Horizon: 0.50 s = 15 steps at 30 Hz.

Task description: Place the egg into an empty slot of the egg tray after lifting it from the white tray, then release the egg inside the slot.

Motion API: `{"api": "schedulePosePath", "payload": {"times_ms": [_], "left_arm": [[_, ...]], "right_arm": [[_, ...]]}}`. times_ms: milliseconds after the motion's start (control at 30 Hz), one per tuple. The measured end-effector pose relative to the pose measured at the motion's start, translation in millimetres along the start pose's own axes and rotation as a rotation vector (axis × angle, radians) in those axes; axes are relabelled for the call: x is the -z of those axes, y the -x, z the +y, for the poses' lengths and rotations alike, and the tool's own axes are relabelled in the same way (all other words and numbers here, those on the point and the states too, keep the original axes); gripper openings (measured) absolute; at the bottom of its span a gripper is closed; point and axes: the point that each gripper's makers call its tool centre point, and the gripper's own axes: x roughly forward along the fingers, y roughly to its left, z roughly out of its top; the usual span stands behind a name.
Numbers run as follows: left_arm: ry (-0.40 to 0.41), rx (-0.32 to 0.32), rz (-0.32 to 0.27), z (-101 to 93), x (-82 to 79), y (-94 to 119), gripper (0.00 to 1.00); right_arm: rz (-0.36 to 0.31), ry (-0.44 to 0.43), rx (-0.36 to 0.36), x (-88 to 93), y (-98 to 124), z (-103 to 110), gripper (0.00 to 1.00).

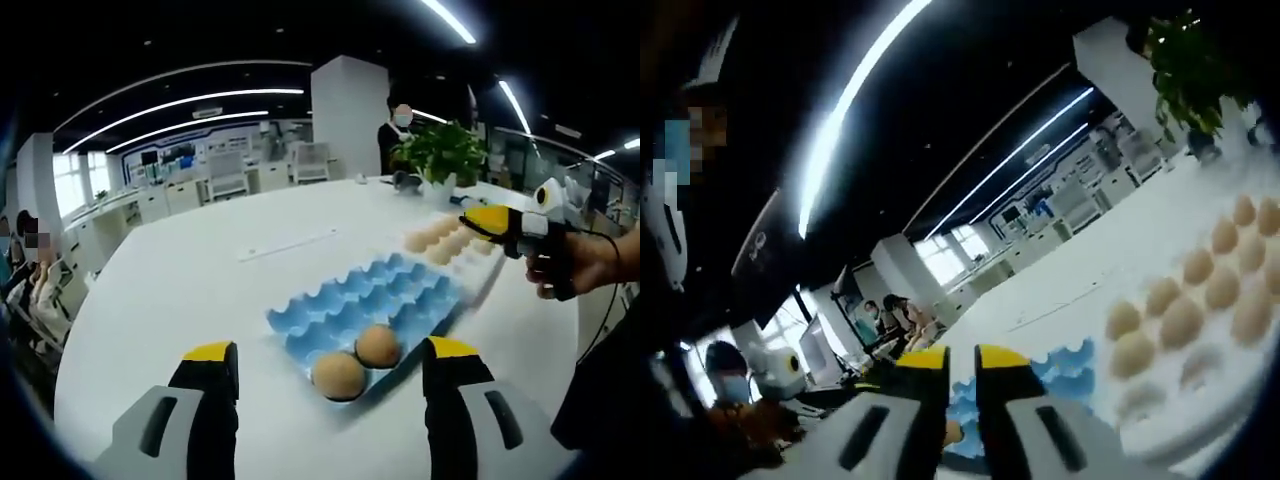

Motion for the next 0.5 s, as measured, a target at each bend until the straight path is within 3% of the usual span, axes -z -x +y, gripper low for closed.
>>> {"api": "schedulePosePath", "payload": {"times_ms": [33, 67, 100, 167, 200, 233, 267, 300, 367, 433, 500], "left_arm": [[0.000, 0.000, -0.001, 0.4, -0.1, 0, 0.75], [0.000, -0.001, 0.000, 0.7, 0.1, 0, 0.75], [-0.001, -0.001, 0.001, 1.0, 0.4, 0, 0.75], [-0.001, -0.002, 0.003, 1.7, 1.3, 1, 0.74], [0.000, -0.003, 0.003, 2.4, 1.6, 1, 0.74], [0.000, -0.005, 0.003, 3.5, 2.0, 2, 0.75], [0.001, -0.007, 0.005, 4.5, 2.7, 2, 0.75], [0.001, -0.007, 0.005, 4.6, 2.8, 2, 0.75], [0.001, -0.006, 0.004, 4.5, 2.6, 3, 0.74], [0.000, -0.005, 0.004, 4.1, 2.1, 3, 0.74], [-0.001, -0.006, 0.002, 4.2, 1.6, 3, 0.74]], "right_arm": [[-0.037, -0.054, -0.010, -6.9, 0, 0, 0.00], [-0.070, -0.045, 0.005, -12.2, 0, -5, 0.00], [-0.098, 0.013, 0.028, -18.1, 0, -10, 0.00], [-0.113, 0.101, -0.015, -24.2, 1, -1, 0.01], [-0.163, 0.040, 0.002, -32.1, 1, 2, 0.07], [-0.188, 0.025, -0.053, -37.9, -1, 12, 0.20], [-0.225, -0.078, -0.099, -48.3, -1, 21, 0.25], [-0.232, -0.100, -0.141, -52.4, 0, 27, 0.26], [-0.183, 0.005, -0.136, -52.0, -1, 26, 0.27], [-0.166, 0.003, -0.150, -53.3, 0, 28, 0.30], [-0.128, 0.025, -0.066, -54.6, 4, 9, 0.28]]}}
